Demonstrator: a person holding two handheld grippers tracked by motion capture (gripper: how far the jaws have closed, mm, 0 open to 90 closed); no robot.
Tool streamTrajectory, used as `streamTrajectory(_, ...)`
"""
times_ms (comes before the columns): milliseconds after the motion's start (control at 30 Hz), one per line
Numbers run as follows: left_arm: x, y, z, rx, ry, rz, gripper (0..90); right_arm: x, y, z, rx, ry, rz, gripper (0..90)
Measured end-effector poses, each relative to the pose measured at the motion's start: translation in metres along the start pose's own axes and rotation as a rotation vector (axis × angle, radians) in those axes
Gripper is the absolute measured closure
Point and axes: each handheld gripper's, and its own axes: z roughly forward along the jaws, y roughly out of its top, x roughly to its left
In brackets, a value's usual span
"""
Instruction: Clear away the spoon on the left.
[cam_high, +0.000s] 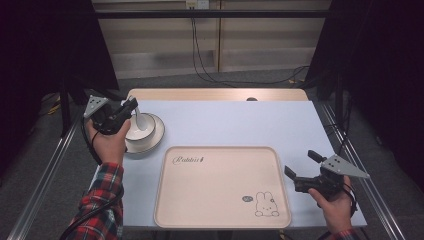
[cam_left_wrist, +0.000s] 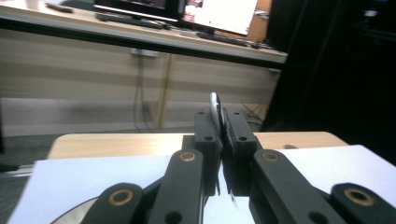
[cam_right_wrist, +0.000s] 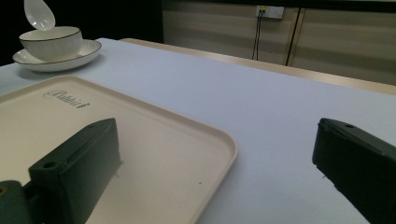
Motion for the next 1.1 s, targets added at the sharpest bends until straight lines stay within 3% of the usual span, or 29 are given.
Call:
streamTrajectory(533,-0.03,0.01,-0.007,0.063,-0.156,-0.017,85.7,0.003,0.0,0.001,0.001,0.031,-0.035,0.0)
streamTrajectory(1100,-0.046,0.002,-0.014,0.116,-0.232,-0.031,85.7,0.006,0.0,0.002,0.009,0.042,-0.056,0.0)
